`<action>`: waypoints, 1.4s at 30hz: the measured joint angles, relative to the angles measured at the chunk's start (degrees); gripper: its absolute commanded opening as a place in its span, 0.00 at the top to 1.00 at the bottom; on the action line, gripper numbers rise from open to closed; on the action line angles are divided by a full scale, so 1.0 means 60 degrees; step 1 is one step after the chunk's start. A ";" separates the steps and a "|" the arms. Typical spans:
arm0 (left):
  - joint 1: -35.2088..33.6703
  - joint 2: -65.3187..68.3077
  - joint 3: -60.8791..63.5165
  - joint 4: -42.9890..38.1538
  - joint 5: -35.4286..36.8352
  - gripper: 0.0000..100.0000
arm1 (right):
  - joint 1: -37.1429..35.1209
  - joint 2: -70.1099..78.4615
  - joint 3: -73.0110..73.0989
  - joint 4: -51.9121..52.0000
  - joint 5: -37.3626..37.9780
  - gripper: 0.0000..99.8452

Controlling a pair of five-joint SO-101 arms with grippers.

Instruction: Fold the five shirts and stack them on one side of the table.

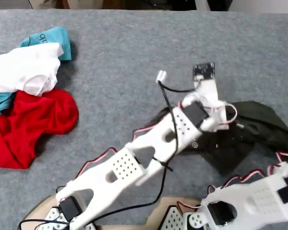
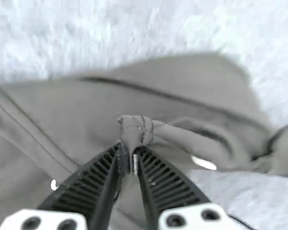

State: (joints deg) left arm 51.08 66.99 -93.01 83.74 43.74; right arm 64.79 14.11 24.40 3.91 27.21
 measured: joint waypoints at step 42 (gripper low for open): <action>-0.8996 -1.4344 0.5040 0.2769 -0.4791 0.98 | -0.6418 -1.4623 -0.2505 0.6315 -0.1553 1.00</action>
State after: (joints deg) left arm -2.90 -19.08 -62.77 100.35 14.99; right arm 26.29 -73.63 9.36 41.80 17.89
